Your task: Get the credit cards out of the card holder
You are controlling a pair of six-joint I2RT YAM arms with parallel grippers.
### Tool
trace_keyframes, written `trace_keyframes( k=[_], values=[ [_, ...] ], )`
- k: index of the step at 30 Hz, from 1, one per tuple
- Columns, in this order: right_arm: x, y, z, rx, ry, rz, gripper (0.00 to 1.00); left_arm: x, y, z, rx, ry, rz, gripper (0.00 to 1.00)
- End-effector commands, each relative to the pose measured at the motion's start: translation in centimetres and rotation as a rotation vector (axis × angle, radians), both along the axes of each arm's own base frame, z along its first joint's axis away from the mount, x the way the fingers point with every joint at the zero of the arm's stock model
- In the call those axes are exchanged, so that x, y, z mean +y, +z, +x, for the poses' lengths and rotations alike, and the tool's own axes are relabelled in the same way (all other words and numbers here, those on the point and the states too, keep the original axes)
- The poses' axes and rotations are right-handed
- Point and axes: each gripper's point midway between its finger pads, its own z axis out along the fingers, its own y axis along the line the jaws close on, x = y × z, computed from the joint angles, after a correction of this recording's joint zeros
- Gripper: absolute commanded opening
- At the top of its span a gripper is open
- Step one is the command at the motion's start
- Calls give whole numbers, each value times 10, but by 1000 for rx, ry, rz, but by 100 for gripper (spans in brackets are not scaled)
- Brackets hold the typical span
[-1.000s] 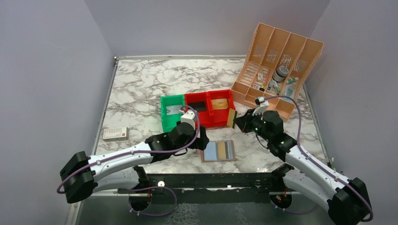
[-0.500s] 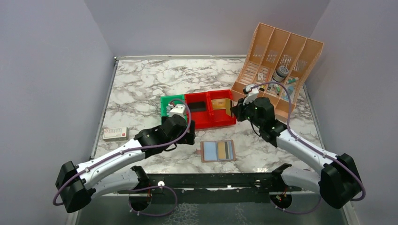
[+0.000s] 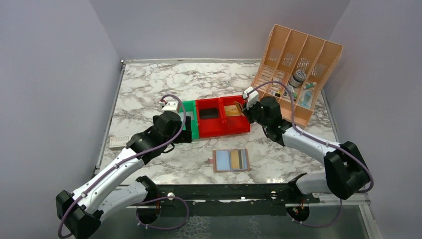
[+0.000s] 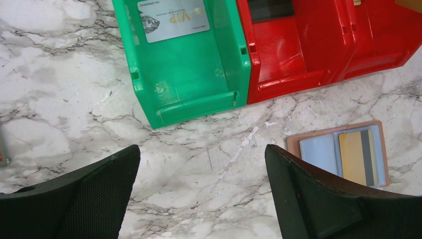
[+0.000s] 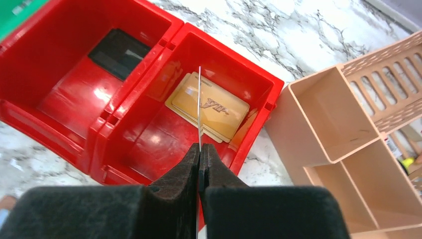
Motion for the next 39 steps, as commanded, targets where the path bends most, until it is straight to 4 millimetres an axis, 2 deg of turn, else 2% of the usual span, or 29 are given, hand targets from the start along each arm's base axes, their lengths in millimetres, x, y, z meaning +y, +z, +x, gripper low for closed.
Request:
trace_keyframes(
  k=[1,4,11,18,25,30,35,39],
  values=[
    [10,11,13,-168,130,-148,1,19,-2,-3,-20,29,62,99],
    [14,3,15,-200,195,-231,1,24,-5,-2,-21,57,72,99],
    [10,-3,32,-254,194,-341,1,29,-8,0,-16,80,105,99],
    [11,-21,43,-309,288,-509,1,33,-7,0,-23,95,115,99],
    [19,-23,58,-334,326,-561,1,35,-8,2,-25,99,132,99],
    [25,-34,62,-333,367,-585,1,38,-10,5,-13,109,143,99],
    [38,-36,67,-374,416,-573,1,39,-10,6,-6,112,141,99],
    [39,-48,70,-361,437,-606,1,41,-10,6,-6,121,143,99]
  ],
)
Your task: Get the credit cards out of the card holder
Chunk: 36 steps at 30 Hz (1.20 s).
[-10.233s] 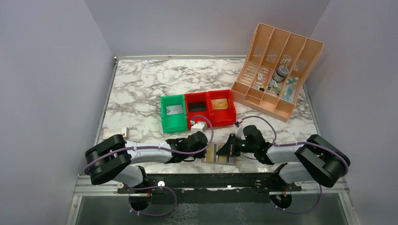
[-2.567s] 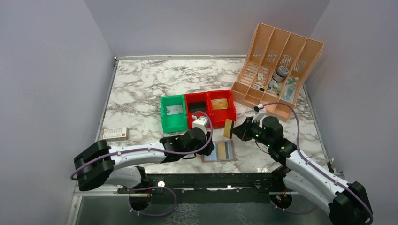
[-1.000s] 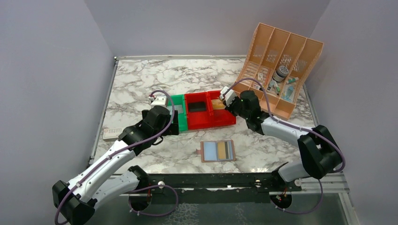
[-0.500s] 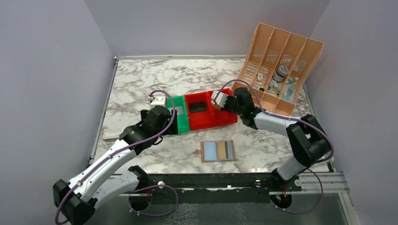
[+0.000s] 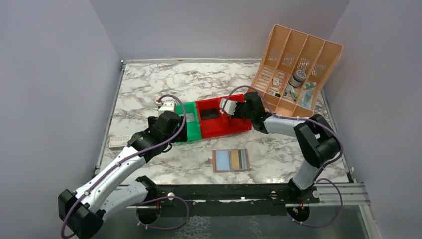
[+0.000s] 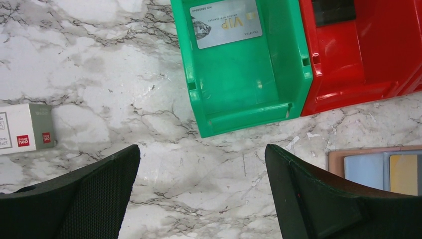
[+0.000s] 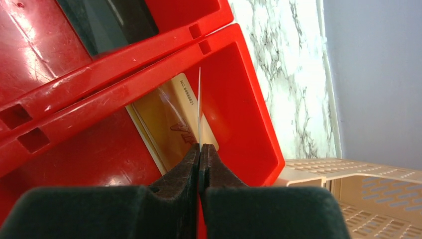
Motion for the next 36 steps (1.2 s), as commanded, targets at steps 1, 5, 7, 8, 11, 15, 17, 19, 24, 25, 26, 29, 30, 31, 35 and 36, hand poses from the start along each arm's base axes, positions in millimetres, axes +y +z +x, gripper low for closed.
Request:
trace_keyframes(
  k=[1,5,7,8,11,15,17,19,24,25,26,29,30,31,35,36],
  values=[
    [13,4,11,-43,58,-11,2,8,0,2,-6,19,22,99],
    [15,-8,11,19,67,-43,4,11,0,3,-3,33,21,99],
    [17,-11,7,36,92,-51,7,11,-1,3,1,35,18,99],
    [17,-11,6,40,98,-51,7,11,-1,4,3,33,15,99],
    [16,-14,2,49,109,-59,11,10,-1,4,7,32,13,99],
    [15,-20,1,58,117,-82,18,9,-2,4,11,26,7,99],
    [16,-22,2,64,124,-87,18,9,-1,4,11,24,5,99],
    [16,-23,0,67,136,-90,18,9,-1,4,9,25,4,99],
    [10,-28,0,59,114,-111,18,9,-1,4,7,23,2,99],
    [8,-28,2,56,97,-112,19,9,0,4,6,23,2,99],
    [7,-28,4,58,79,-112,20,9,0,4,7,23,1,99],
    [4,-31,6,67,54,-112,20,9,-1,4,9,20,1,99],
    [5,-31,6,68,53,-109,20,8,-1,4,10,20,1,99],
    [5,-32,5,74,54,-107,20,8,-1,4,9,19,0,99],
    [5,-31,6,74,46,-99,20,8,-1,4,9,19,0,99],
    [5,-30,6,74,45,-94,20,8,-1,4,9,19,0,99]
  ],
)
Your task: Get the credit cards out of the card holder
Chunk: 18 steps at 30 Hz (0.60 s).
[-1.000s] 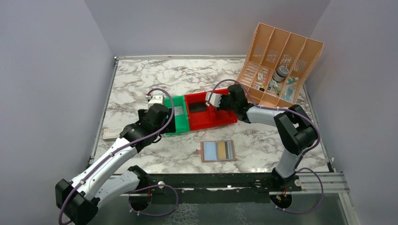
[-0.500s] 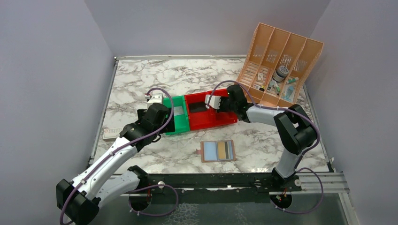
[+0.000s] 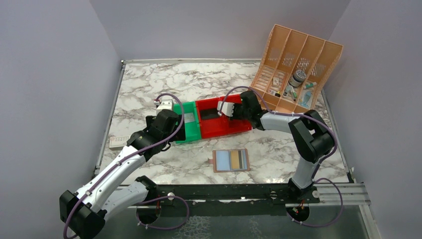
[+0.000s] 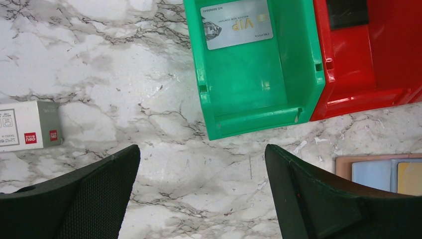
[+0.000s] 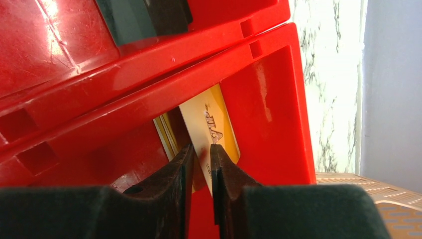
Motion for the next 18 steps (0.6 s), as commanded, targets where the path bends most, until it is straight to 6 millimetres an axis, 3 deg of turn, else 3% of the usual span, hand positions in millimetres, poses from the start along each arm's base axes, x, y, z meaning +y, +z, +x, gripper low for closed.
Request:
trace_keyframes(
  k=[1,13,18],
  values=[
    [0,1,5,-4,-27,9,20,-1,1,0,-2,-11,-5,99],
    [2,-3,7,96,-39,5,21,-3,1,0,-2,-19,-16,99],
    [6,10,11,79,-35,36,22,-3,2,-1,-6,-22,-20,99]
  ],
)
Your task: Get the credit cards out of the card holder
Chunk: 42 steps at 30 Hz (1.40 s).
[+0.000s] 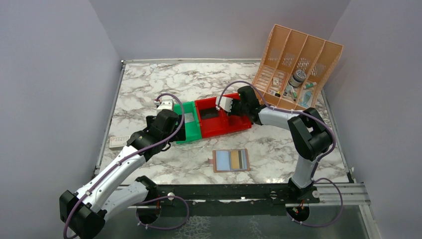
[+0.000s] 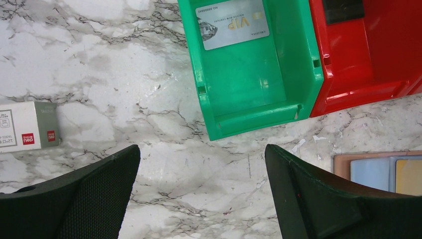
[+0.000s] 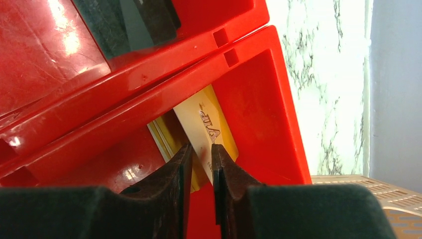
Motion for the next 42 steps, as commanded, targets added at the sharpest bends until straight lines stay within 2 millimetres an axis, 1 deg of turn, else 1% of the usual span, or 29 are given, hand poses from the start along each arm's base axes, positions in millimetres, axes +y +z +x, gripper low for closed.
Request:
trace_keyframes(
  k=[1,12,17,21,23,27,30,33,34,35,36,37,38,39,41,42],
  values=[
    [3,7,0,22,0,33,22,-1,3,0,-13,-12,-16,99],
    [-2,3,4,23,-37,32,23,-2,2,0,-10,-14,-19,99],
    [-1,-5,-4,83,-18,21,23,-2,1,0,-6,-15,-18,99],
    [2,-1,-5,94,-21,50,23,-3,1,0,-7,-16,-19,99],
    [3,3,-2,99,-36,70,25,-3,1,0,-6,-17,-18,99],
    [5,17,8,110,-110,141,25,-3,1,0,-9,-17,-20,99],
    [10,29,9,141,-174,235,25,-3,2,0,-11,-18,-21,99],
    [15,41,3,243,-315,384,24,-3,2,0,-12,-19,-24,99],
    [15,40,-1,299,-367,424,24,-3,2,0,-14,-19,-25,99],
    [15,40,-4,352,-433,460,22,-3,2,0,-13,-19,-23,99],
    [16,39,-9,443,-538,507,19,-3,2,0,-12,-19,-24,99],
    [18,39,-16,528,-596,525,19,-3,2,0,-12,-21,-25,99],
    [22,36,-27,594,-580,510,13,-3,1,0,-10,-22,-25,99],
    [25,36,-34,622,-570,515,11,-4,2,-1,-10,-23,-26,99],
    [25,38,-38,627,-587,536,12,-5,3,0,-13,-29,-32,99],
    [22,36,-38,613,-612,530,12,-5,3,0,-15,-30,-33,99]
  ],
)
